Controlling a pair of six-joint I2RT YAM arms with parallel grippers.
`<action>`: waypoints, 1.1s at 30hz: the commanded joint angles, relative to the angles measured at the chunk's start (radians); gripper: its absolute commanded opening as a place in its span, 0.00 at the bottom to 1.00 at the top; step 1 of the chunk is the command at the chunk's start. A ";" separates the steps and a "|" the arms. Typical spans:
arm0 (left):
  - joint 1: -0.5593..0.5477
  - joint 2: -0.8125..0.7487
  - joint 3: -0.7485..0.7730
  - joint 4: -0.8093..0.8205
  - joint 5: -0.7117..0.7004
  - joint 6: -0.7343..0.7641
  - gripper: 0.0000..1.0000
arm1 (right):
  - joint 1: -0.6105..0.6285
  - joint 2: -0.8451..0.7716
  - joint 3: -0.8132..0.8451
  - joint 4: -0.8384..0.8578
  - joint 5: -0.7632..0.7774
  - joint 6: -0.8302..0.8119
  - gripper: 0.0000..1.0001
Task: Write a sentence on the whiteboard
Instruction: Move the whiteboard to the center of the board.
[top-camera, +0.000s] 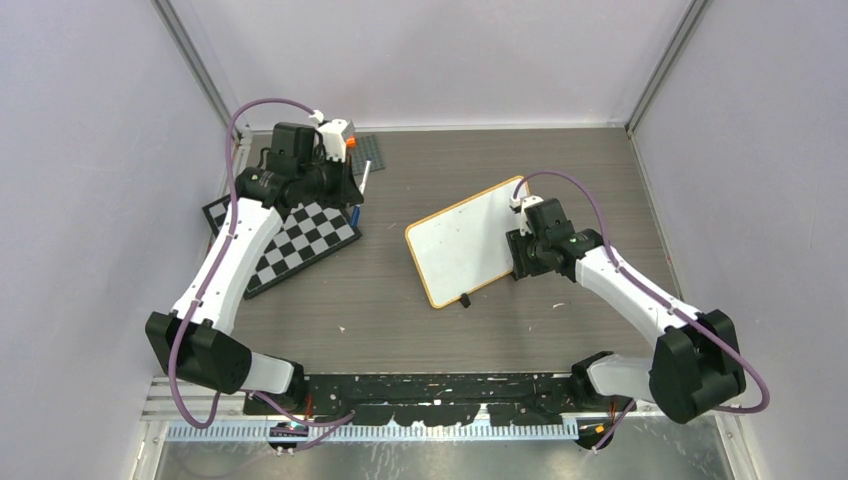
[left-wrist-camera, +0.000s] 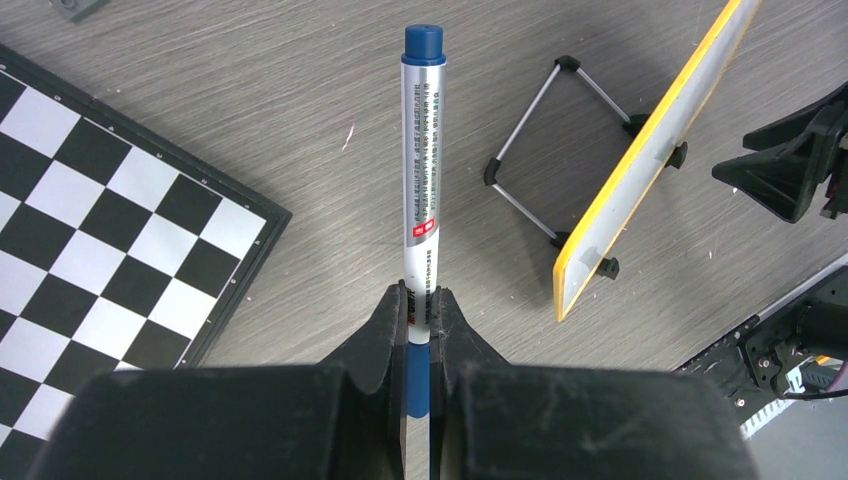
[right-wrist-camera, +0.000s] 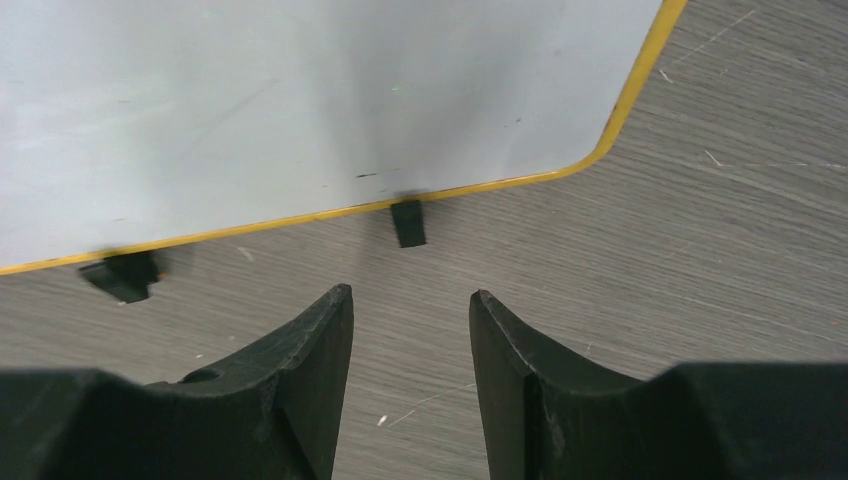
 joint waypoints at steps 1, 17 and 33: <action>0.006 -0.007 0.036 0.019 0.013 -0.007 0.00 | -0.003 0.002 -0.013 0.104 -0.046 -0.061 0.51; 0.006 0.007 0.039 0.023 0.017 -0.003 0.00 | -0.007 0.159 -0.016 0.148 -0.134 -0.136 0.36; 0.006 0.020 0.040 0.021 0.029 -0.006 0.00 | 0.001 0.104 -0.050 0.083 -0.245 -0.263 0.03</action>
